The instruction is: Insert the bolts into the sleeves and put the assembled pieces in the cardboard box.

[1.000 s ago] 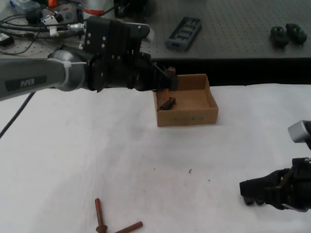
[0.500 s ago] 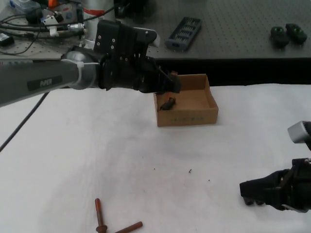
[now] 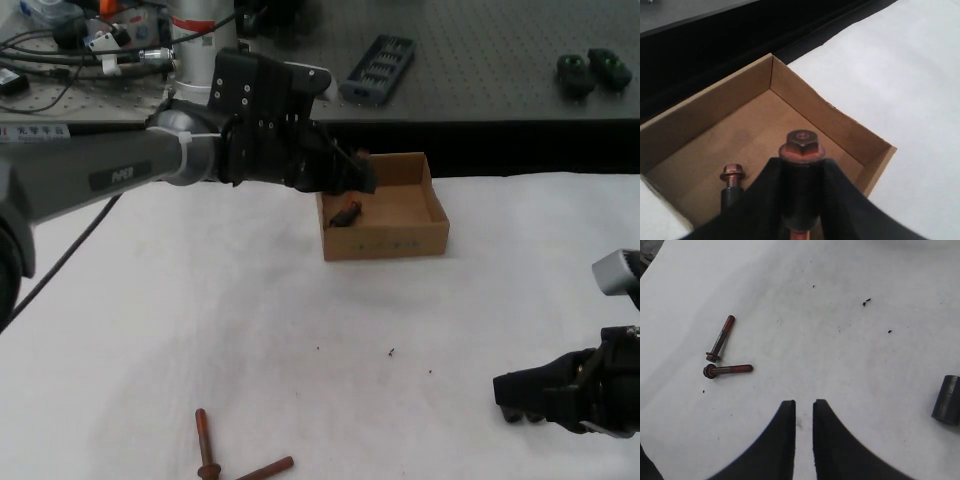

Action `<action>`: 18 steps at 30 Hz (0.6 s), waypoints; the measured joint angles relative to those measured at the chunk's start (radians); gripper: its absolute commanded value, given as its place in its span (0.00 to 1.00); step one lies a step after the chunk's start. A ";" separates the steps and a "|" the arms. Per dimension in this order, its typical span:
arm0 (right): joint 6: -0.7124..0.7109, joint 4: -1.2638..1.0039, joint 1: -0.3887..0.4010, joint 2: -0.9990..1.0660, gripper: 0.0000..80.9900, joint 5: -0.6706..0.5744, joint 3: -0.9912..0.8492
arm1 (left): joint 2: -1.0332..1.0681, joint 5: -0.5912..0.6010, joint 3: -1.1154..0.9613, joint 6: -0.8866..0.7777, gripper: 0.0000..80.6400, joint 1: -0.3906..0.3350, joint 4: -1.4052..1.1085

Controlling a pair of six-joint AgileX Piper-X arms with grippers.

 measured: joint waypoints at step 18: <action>0.000 0.000 0.000 0.000 0.14 0.000 0.000 | 0.047 -0.059 -0.028 0.084 0.14 0.000 0.039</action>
